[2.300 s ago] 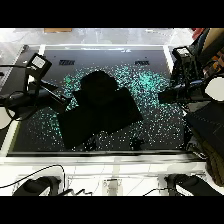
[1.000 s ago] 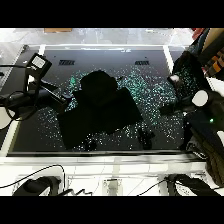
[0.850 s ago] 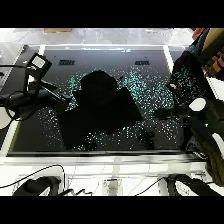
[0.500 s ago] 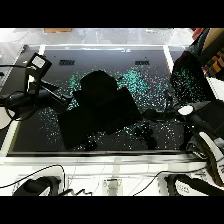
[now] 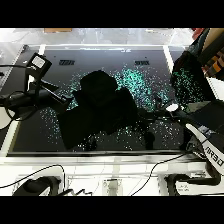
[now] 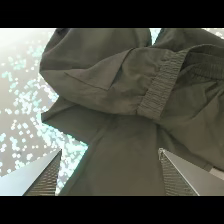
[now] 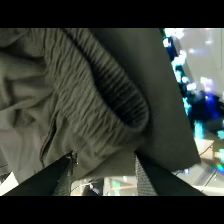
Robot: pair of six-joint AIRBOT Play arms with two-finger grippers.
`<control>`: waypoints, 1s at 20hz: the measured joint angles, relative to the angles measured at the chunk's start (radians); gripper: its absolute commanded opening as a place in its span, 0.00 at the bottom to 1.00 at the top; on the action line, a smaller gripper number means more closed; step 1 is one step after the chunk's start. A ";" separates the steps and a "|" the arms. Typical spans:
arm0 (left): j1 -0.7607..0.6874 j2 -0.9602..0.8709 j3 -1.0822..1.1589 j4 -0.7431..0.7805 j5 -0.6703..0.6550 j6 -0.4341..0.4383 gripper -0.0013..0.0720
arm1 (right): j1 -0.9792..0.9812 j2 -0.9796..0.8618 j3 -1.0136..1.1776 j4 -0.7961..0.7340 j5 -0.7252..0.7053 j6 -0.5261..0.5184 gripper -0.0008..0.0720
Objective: Fold the clothes and pants, and hang the long-sleeved shirts on hangers.
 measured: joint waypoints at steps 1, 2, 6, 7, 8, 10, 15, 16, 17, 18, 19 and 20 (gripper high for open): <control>0.000 0.000 0.000 0.000 0.000 0.000 0.99 | 0.000 -0.017 0.011 0.003 0.001 0.000 0.58; 0.000 0.000 0.000 0.000 0.000 0.000 0.99 | 0.001 -0.031 0.021 0.003 0.000 0.000 0.58; 0.000 0.000 0.000 0.000 0.000 0.000 0.99 | 0.002 -0.064 0.073 0.017 0.004 -0.064 0.41; 0.000 0.000 0.000 -0.002 0.000 0.000 0.99 | 0.002 -0.067 0.089 0.031 0.013 -0.089 0.34; 0.000 0.000 0.000 -0.009 0.000 0.000 0.99 | 0.002 -0.069 0.106 0.042 0.029 -0.117 0.21; 0.000 0.000 0.000 -0.037 0.000 0.000 0.99 | 0.003 -0.072 0.145 0.061 0.070 -0.164 0.09; 0.000 0.000 0.000 -0.124 0.000 -0.003 0.54 | 0.003 -0.072 0.241 0.077 0.204 -0.212 0.04; 0.000 0.000 0.000 -0.132 0.002 -0.009 0.16 | 0.002 -0.069 0.263 0.077 0.221 -0.216 0.04; 0.000 0.000 0.000 -0.133 0.006 -0.018 0.04 | 0.000 -0.065 0.282 0.077 0.231 -0.219 0.04; 0.001 0.000 0.000 -0.130 0.006 -0.027 0.04 | -0.002 -0.058 0.305 0.076 0.240 -0.221 0.04; 0.005 0.001 0.000 -0.119 0.006 -0.039 0.04 | -0.007 -0.048 0.328 0.069 0.248 -0.222 0.04; 0.014 0.001 0.000 -0.103 0.004 -0.059 0.04 | -0.013 -0.035 0.346 0.059 0.259 -0.223 0.04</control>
